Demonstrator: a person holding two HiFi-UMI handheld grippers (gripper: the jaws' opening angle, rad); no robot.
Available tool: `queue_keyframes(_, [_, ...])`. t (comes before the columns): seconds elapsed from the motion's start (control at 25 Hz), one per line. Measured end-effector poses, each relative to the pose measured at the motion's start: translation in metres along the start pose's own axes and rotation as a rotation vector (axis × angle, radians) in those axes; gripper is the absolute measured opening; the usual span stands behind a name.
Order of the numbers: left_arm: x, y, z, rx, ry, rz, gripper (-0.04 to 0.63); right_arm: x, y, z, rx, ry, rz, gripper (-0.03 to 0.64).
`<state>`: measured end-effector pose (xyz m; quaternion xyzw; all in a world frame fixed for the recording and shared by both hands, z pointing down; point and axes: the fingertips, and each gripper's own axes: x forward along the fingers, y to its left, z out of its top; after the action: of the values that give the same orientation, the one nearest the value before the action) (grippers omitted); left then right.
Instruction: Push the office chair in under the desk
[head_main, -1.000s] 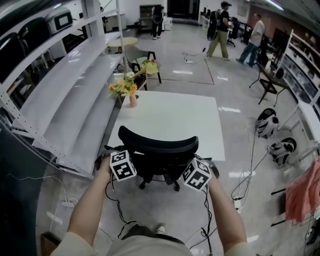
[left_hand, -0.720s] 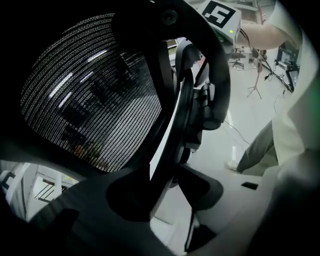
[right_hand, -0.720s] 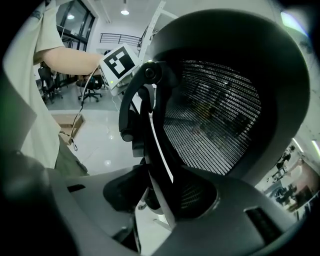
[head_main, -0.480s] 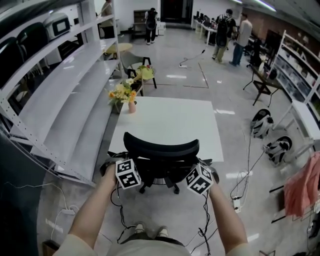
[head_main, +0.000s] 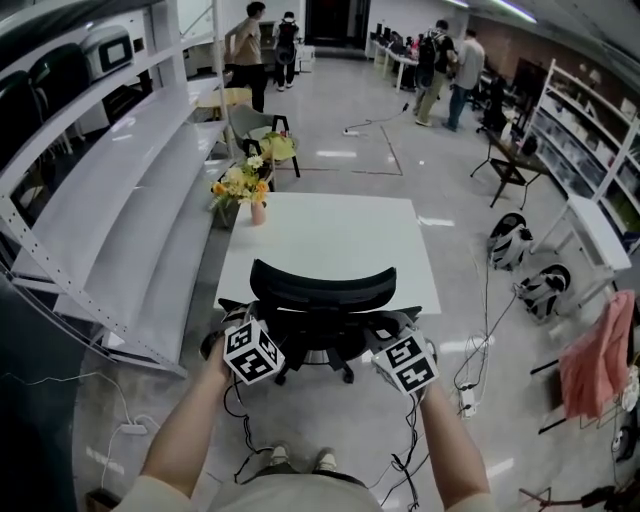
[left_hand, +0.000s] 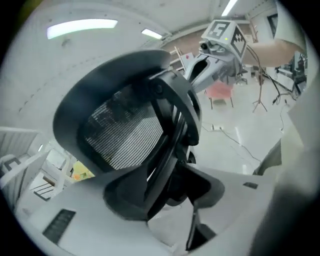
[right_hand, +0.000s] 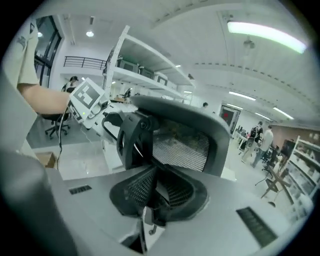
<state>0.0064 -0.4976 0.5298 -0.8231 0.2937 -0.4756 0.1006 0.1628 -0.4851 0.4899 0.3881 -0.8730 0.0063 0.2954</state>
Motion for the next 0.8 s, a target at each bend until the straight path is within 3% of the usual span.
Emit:
queue_keyframes(0.24, [-0.038, 0.013, 0.001, -0.175, -0.166, 0.062, 0.166, -0.029, 0.002, 0.042, 0.147, -0.171, -0.095, 0.012])
queue_keyframes(0.44, [-0.08, 0.029, 0.017, -0.318, -0.334, 0.137, 0.129, -0.057, 0.003, 0.079, 0.197, -0.298, -0.15, 0.008])
queue_keyframes(0.6, [-0.116, 0.037, 0.037, -0.357, -0.467, 0.171, 0.075, -0.083, 0.007, 0.106, 0.206, -0.378, -0.196, 0.008])
queue_keyframes(0.8, [-0.163, 0.042, 0.062, -0.346, -0.578, 0.245, 0.041, -0.113, 0.012, 0.128, 0.211, -0.44, -0.25, 0.008])
